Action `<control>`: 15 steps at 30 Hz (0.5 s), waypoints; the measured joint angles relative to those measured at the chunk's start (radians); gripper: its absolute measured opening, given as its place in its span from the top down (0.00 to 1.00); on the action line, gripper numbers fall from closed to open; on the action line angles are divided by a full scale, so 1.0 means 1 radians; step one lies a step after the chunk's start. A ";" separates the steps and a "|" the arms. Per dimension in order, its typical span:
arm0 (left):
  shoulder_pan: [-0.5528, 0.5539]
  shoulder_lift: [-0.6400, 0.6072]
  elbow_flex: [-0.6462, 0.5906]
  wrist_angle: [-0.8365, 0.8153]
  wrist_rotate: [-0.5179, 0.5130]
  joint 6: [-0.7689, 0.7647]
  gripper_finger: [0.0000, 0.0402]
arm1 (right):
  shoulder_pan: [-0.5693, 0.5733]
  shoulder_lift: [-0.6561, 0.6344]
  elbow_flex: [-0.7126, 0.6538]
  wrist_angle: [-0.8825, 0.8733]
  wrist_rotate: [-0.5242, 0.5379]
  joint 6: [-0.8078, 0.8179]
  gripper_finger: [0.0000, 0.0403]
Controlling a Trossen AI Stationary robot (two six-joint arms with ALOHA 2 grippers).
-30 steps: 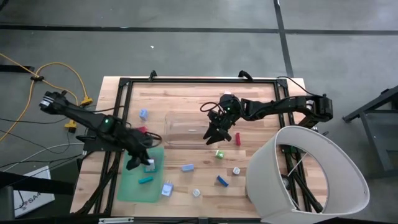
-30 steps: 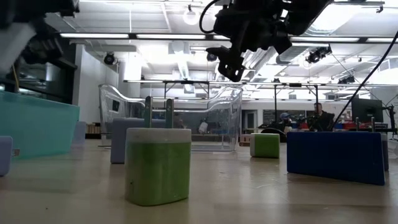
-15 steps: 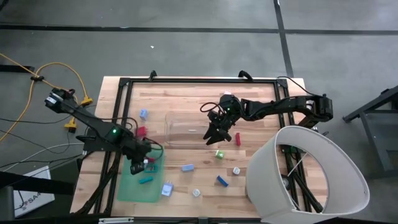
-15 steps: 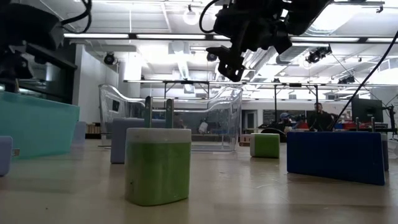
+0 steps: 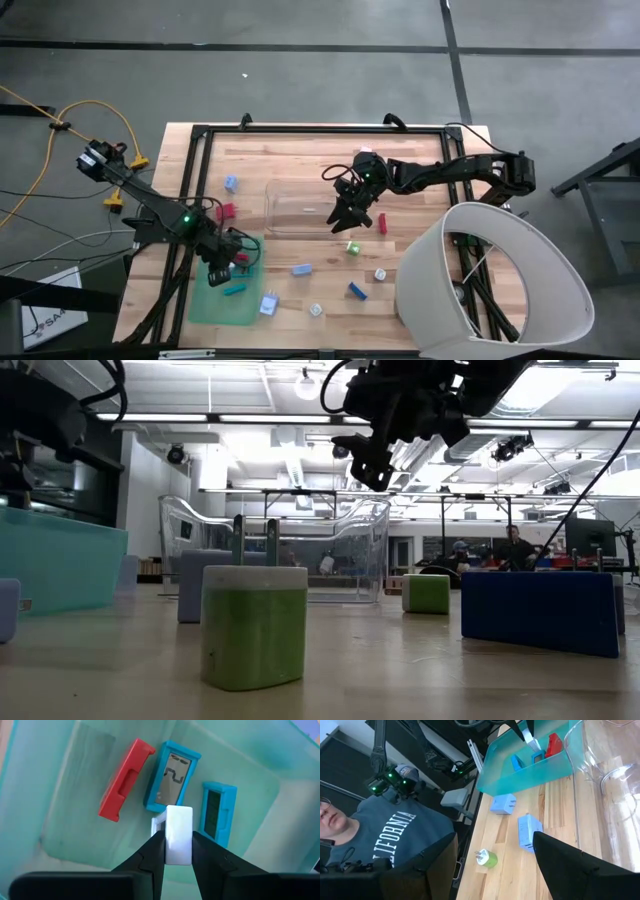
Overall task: Pick & Place Office items
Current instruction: Put the white digital clock into the green bin, then put the red digital clock into the green bin
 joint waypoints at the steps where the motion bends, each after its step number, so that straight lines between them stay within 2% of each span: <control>1: 0.000 0.000 0.000 0.000 -0.001 0.000 0.77 | 0.000 0.000 0.000 0.000 0.000 0.000 0.39; 8: 0.000 0.000 0.000 0.000 -0.007 0.003 0.70 | 0.000 0.000 0.000 0.000 -0.001 0.001 0.39; 15: 0.000 0.000 0.000 0.000 -0.006 0.021 0.69 | 0.000 0.000 0.000 0.000 -0.001 -0.001 0.39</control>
